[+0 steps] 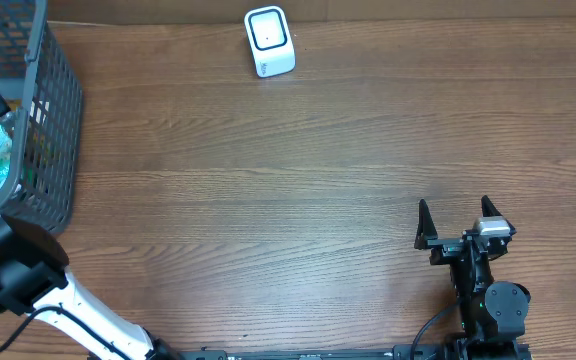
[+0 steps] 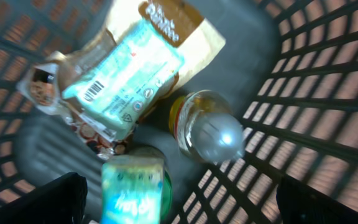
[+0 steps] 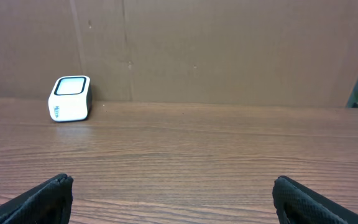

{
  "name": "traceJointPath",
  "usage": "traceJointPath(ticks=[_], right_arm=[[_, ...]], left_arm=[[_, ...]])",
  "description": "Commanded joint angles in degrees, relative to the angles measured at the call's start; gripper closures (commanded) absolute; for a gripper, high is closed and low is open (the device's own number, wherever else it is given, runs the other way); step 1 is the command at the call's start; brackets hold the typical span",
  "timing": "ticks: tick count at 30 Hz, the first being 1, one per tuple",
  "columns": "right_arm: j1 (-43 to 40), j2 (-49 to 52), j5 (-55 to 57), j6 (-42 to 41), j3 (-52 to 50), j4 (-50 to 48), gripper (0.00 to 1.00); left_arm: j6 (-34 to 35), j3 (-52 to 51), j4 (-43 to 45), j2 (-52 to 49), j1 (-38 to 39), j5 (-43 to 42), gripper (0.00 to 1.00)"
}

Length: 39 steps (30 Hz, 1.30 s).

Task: Scan the item barcode
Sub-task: 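Move the left gripper up and into the grey basket, then grasp the yellow-capped bottle in the basket with the left gripper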

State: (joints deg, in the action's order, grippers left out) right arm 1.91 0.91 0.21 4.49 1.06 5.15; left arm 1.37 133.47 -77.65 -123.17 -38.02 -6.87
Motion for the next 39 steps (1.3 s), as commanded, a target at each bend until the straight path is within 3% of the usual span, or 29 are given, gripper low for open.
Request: traceJointPath(ticks=[1,9,14,21,24,32,39], right_arm=[[0.00,-0.09,-0.35,0.07,-0.61,-0.33,0.00],[0.00,-0.09,-0.35,0.09,-0.61,-0.31,0.00],[0.00,-0.09,-0.35,0.07,-0.61,-0.31,0.00],[0.00,-0.09,-0.35,0.07,-0.61,-0.31,0.00],[0.00,-0.09,-0.35,0.07,-0.61,-0.31,0.00],[0.00,-0.09,-0.35,0.07,-0.61,-0.31,0.00],[0.00,-0.09,-0.35,0.07,-0.61,-0.31,0.00]], left_arm=[[0.33,-0.17,-0.04,-2.97,-0.15,-0.72,0.00],[-4.79,-0.17,2.23,-6.95,-0.09,-9.77,0.03],[-4.81,-0.17,3.10,-8.76,-0.09,-9.64,0.12],[-4.81,-0.20,3.08,-11.41,0.22,-9.25,0.15],[-4.79,-0.20,4.02,-11.37,0.22,-9.27,0.32],[-4.81,-0.11,4.48,-11.19,0.11,-9.25,0.59],[-4.35,5.73,1.46,-7.41,0.07,-8.57,0.61]])
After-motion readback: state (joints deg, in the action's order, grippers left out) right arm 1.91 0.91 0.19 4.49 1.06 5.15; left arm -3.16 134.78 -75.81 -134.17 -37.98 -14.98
